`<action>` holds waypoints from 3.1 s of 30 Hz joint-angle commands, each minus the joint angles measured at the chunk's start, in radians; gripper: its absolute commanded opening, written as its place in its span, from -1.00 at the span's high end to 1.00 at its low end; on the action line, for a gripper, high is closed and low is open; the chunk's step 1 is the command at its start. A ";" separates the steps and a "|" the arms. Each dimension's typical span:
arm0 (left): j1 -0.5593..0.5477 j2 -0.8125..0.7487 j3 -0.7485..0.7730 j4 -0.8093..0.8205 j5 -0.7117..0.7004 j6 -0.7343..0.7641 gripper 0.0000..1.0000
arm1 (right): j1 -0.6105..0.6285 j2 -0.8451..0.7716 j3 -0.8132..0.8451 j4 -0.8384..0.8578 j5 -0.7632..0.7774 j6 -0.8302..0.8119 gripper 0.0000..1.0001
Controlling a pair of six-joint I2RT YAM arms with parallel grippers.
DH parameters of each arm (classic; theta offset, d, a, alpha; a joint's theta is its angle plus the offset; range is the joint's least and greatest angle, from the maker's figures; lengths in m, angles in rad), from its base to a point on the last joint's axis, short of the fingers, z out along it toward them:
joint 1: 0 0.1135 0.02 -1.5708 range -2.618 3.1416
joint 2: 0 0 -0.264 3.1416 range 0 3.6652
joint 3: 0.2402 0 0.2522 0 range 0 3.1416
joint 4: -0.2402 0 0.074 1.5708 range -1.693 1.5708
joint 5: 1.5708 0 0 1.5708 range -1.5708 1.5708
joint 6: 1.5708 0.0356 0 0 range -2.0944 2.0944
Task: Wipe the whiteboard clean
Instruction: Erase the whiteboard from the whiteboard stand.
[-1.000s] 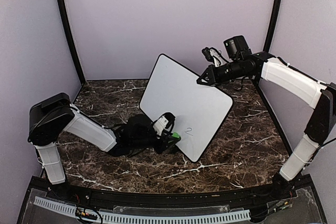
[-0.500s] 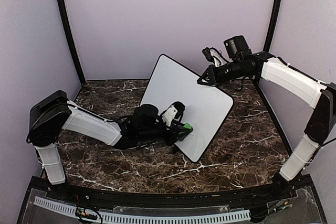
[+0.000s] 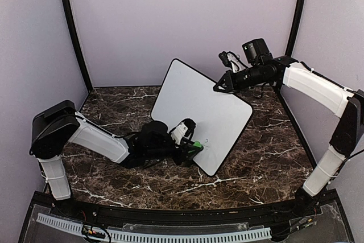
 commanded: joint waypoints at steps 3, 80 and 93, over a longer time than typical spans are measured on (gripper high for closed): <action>-0.005 0.010 -0.065 0.002 -0.025 -0.034 1.00 | 0.059 0.048 -0.036 -0.138 -0.075 -0.061 1.00; -0.101 0.043 0.072 -0.027 -0.197 0.055 1.00 | 0.061 0.044 -0.043 -0.137 -0.076 -0.059 1.00; -0.101 0.029 0.147 0.005 -0.338 0.097 1.00 | 0.060 0.046 -0.040 -0.138 -0.077 -0.061 1.00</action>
